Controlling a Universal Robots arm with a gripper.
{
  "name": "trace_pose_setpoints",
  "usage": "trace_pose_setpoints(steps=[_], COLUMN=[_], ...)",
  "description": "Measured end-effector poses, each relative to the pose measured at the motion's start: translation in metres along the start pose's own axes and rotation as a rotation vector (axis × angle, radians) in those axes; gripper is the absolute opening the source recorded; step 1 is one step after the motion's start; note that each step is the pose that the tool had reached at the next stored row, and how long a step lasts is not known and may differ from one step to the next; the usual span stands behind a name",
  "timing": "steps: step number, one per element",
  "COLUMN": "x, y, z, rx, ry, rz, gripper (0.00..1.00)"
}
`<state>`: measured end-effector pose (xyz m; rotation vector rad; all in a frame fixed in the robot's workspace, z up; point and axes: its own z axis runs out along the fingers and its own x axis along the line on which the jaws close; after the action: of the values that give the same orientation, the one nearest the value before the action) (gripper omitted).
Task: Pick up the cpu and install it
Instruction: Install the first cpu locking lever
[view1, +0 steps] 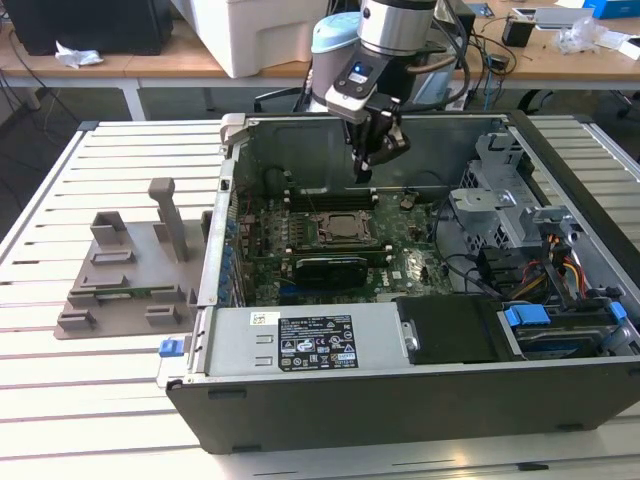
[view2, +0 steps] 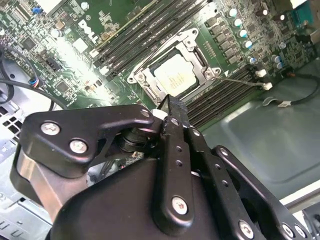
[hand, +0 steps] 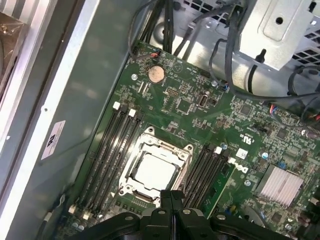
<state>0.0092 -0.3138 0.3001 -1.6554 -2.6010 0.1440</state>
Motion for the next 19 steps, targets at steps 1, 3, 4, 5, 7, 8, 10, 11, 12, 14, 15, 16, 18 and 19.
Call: trace_pose_setpoints(steps=[1, 3, 4, 5, 7, 8, 10, 11, 12, 14, 15, 16, 18, 19], x=[0.0000, 0.0000, 0.0000, 0.0000, 0.0000, 0.0000, 0.0000, 0.0000, 0.0000, 0.0000, 0.0000, 0.0000, 0.0000, 0.0000], y=[0.0000, 0.0000, 0.0000, 0.0000, 0.0000, 0.0000, 0.0000, 0.0000, 0.0000, 0.0000, 0.0000, 0.0000, 0.0000, 0.0000], z=[0.0000, 0.0000, 0.0000, 0.0000, 0.0000, 0.0000, 0.0000, 0.0000, 0.0000, 0.0000, 0.0000, 0.0000, 0.0000, 0.0000], rx=[0.0000, -0.0001, -0.0003, -0.0003, -0.0004, -0.0005, -0.0006, -0.0007, -0.0008, -0.0009, -0.0009, -0.0009, -0.0011, -0.0012], ry=[-0.0013, -0.0034, -0.0063, -0.0086, -0.0130, -0.0144, -0.0176, -0.0202, -0.0227, -0.0253, -0.0269, -0.0281, -0.0325, -0.0350], rz=[-0.012, -0.032, -0.058, -0.079, -0.119, -0.132, -0.162, -0.185, -0.208, -0.232, -0.247, -0.258, -0.298, -0.322], gripper=[0.11, 0.11, 0.11, 0.11, 0.11, 0.11, 0.11, 0.11, 0.11, 0.11, 0.11, 0.11, 0.11, 0.11])
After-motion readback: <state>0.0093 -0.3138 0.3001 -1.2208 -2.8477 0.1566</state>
